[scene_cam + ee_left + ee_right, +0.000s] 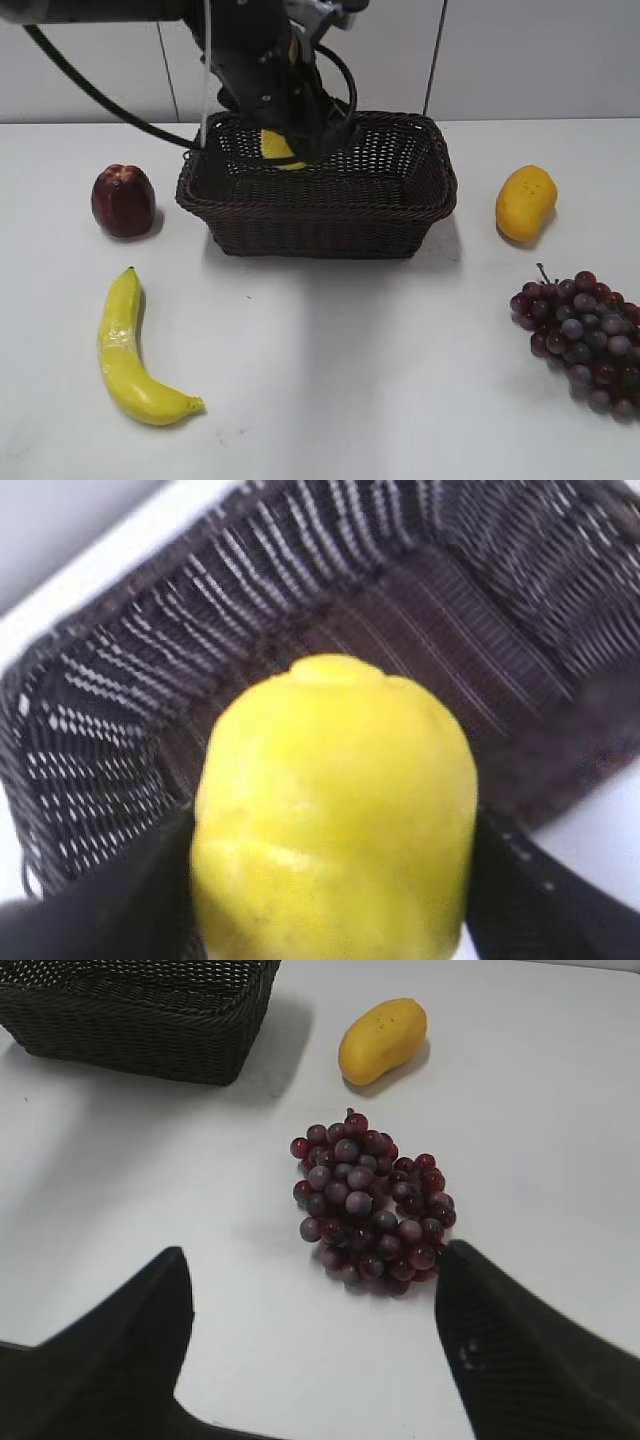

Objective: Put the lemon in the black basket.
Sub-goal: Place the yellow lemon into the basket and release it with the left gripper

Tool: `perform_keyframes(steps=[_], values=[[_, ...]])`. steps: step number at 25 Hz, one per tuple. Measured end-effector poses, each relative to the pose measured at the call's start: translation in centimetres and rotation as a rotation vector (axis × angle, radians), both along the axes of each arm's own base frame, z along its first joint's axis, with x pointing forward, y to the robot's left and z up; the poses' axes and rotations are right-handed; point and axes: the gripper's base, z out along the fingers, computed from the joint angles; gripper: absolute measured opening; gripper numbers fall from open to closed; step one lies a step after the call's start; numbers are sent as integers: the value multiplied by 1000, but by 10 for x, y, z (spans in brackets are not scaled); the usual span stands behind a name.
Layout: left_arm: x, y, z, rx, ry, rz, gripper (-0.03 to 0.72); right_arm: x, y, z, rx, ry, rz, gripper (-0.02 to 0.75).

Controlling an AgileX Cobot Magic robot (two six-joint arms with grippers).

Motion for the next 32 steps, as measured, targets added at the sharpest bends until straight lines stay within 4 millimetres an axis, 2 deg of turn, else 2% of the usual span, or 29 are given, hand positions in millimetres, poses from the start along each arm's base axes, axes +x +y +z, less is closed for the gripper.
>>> perform_keyframes(steps=[4, 8, 14, 21, 24, 26, 28, 32], values=[[32, -5, -13, -1, -15, 30, 552, 0, 0, 0, 0, 0, 0, 571], [50, -14, -35, -3, -21, 28, 552, 0, 0, 0, 0, 0, 0, 571], [61, -27, -68, -31, -39, -1, 552, 0, 0, 0, 0, 0, 0, 571], [65, -30, -105, 0, 2, -5, 552, 0, 0, 0, 0, 0, 0, 571], [67, -30, -106, -2, -3, -7, 554, 0, 0, 0, 0, 0, 0, 571], [69, -29, -107, -5, -6, -3, 631, 0, 0, 0, 0, 0, 0, 571], [70, -28, -107, -3, -8, -2, 664, 0, 0, 0, 0, 0, 0, 571], [69, -25, -100, 5, -4, 5, 664, 0, 0, 0, 0, 0, 0, 571]])
